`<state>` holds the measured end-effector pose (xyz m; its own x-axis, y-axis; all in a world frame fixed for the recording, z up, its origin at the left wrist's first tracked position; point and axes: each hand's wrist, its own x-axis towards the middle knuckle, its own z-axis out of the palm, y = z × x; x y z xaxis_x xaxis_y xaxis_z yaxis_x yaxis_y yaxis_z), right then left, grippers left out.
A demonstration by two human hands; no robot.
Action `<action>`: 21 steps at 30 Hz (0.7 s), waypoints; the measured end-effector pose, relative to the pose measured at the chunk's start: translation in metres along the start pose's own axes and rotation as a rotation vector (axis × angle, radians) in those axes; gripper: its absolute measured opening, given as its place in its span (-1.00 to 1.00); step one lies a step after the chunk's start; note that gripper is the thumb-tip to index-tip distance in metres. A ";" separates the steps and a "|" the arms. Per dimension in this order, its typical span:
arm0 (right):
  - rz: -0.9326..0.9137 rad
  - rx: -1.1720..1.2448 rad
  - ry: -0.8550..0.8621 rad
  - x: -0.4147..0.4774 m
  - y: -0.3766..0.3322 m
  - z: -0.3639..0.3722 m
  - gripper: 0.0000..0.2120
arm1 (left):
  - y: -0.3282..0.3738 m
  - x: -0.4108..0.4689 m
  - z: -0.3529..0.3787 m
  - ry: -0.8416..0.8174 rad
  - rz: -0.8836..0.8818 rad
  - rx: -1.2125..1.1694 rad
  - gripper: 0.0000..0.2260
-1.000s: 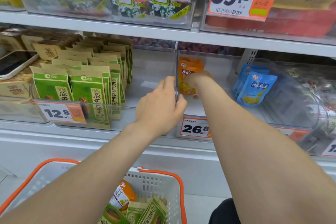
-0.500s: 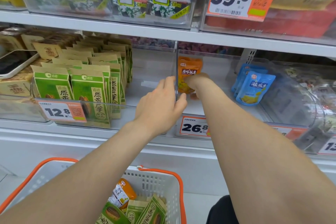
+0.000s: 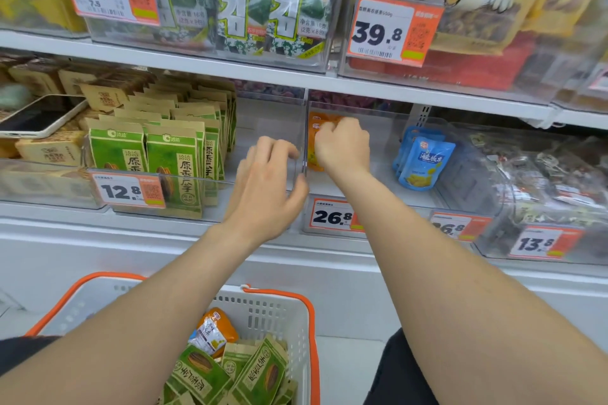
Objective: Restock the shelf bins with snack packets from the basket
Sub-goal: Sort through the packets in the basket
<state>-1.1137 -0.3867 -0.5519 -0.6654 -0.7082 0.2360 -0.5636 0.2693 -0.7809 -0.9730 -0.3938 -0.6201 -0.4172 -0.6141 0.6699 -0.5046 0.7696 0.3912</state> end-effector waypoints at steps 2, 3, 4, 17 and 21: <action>-0.154 -0.041 0.076 -0.024 -0.013 -0.005 -0.73 | 0.000 -0.012 -0.011 0.040 0.053 0.098 -0.84; -0.227 -0.069 0.088 -0.036 -0.018 -0.005 -0.73 | -0.002 -0.018 -0.017 0.032 0.057 0.152 -0.86; -0.299 -0.098 0.079 -0.050 -0.023 -0.005 -0.73 | -0.004 -0.026 -0.023 -0.006 0.036 0.209 -0.84; -0.691 -0.952 -1.011 -0.160 -0.010 0.075 -0.82 | -0.100 -0.106 -0.055 -1.251 -0.385 0.601 -0.81; -0.685 -1.141 -1.126 -0.165 -0.002 0.109 -0.73 | -0.124 -0.128 -0.051 -1.364 -0.385 0.653 -0.59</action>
<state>-0.9497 -0.3418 -0.6521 0.1781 -0.8170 -0.5485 -0.9361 -0.3125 0.1615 -0.8183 -0.4013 -0.7218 -0.3526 -0.7163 -0.6022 -0.8163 0.5501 -0.1763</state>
